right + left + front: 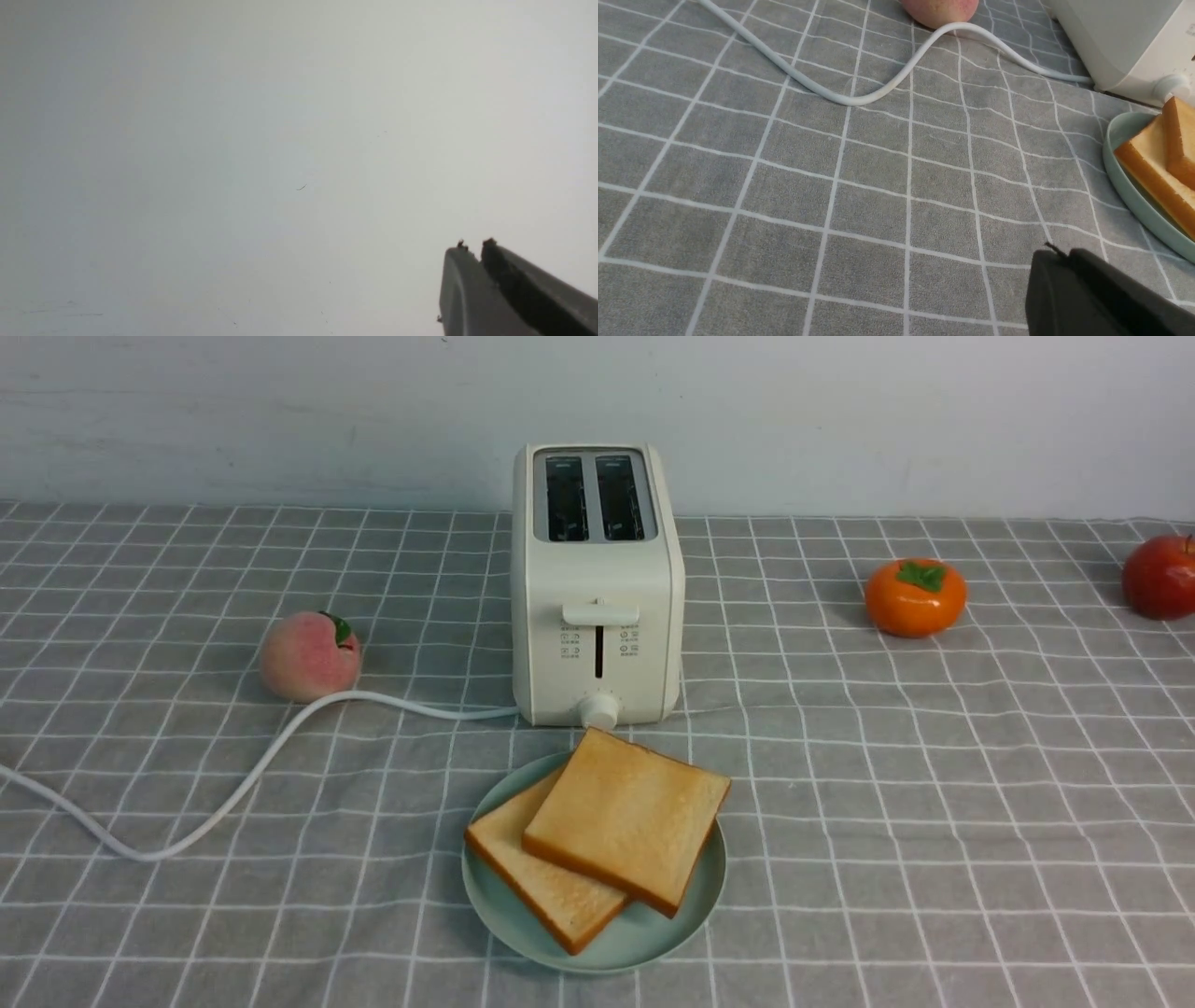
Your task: Take toasted bread from bread machine on grey coffee table place on plate.
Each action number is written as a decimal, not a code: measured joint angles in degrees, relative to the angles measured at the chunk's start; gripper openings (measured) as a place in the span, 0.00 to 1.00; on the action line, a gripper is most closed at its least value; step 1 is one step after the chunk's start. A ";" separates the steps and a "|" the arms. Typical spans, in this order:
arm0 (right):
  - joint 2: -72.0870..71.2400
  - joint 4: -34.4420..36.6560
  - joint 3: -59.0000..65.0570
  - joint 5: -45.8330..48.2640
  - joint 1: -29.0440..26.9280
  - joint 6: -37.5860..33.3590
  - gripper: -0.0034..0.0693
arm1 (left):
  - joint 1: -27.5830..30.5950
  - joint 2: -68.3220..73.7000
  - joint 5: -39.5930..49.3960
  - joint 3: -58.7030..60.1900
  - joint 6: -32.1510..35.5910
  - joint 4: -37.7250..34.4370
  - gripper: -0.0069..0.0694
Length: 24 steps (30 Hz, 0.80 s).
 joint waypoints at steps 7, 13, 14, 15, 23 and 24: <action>0.00 0.00 0.00 0.00 0.00 0.00 0.13 | 0.00 0.00 0.07 0.00 0.00 0.00 0.11; 0.00 -0.12 0.00 0.00 0.00 0.00 0.15 | 0.00 0.00 0.07 0.00 -0.05 0.00 0.11; 0.00 -0.12 0.00 0.00 0.00 0.00 0.15 | 0.00 0.00 0.07 0.00 -0.05 0.06 0.11; 0.00 -0.12 0.00 0.00 0.00 0.00 0.15 | 0.00 0.00 0.07 0.00 -0.05 0.06 0.11; -0.05 -0.17 3.18 7.98 -1.41 0.00 0.17 | 0.00 0.00 0.07 0.00 -0.05 0.06 0.12; -0.05 -0.17 6.06 10.33 -2.54 0.00 0.17 | 0.00 0.00 0.07 0.00 -0.05 0.06 0.12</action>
